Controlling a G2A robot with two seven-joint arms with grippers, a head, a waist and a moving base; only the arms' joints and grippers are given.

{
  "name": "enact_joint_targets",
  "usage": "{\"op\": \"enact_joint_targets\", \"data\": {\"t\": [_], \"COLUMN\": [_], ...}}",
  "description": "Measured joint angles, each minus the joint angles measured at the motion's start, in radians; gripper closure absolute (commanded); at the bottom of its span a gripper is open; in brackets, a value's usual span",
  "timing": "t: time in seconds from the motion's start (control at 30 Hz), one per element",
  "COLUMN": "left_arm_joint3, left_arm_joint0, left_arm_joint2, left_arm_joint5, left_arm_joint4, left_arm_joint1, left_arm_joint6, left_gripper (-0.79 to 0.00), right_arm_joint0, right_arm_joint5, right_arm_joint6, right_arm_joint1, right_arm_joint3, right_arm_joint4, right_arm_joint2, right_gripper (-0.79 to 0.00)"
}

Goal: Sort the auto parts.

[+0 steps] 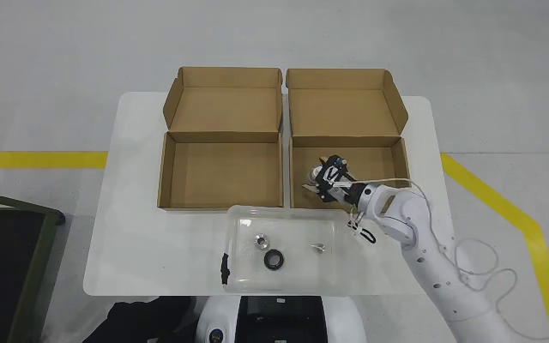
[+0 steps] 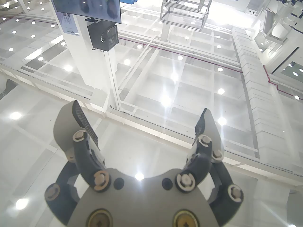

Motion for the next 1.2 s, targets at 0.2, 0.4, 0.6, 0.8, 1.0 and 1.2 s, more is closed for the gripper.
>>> {"op": "enact_joint_targets", "data": {"t": [0.2,0.4,0.6,0.8,1.0,1.2], "left_arm_joint3": [0.000,0.000,0.000,0.000,0.000,0.000], "left_arm_joint0": [0.000,0.000,0.000,0.000,0.000,0.000], "left_arm_joint2": [0.000,0.000,0.000,0.000,0.000,0.000], "left_arm_joint5": [0.000,0.000,0.000,0.000,0.000,0.000], "left_arm_joint4": [0.000,0.000,0.000,0.000,0.000,0.000], "left_arm_joint1": [0.000,0.000,0.000,0.000,0.000,0.000], "left_arm_joint6": [0.000,0.000,0.000,0.000,0.000,0.000], "left_gripper": [-0.785,-0.785,-0.785,-0.785,-0.785,-0.785], "right_arm_joint0": [-0.016,-0.073,-0.123,-0.184,-0.256,-0.303], "right_arm_joint5": [-0.014,-0.050,-0.115,-0.181,-0.265,-0.381], "right_arm_joint6": [0.008,0.047,0.086,0.109,0.116,0.164], "right_arm_joint1": [0.007,0.026,0.042,0.055,0.067,0.082], "right_arm_joint3": [-0.072,-0.232,-0.370,-0.466,-0.522,-0.558], "right_arm_joint4": [0.005,0.022,0.054,0.088,0.084,0.032], "right_arm_joint2": [0.032,0.115,0.185,0.222,0.231,0.225], "right_gripper": [-0.785,-0.785,-0.785,-0.785,-0.785,-0.785]}}
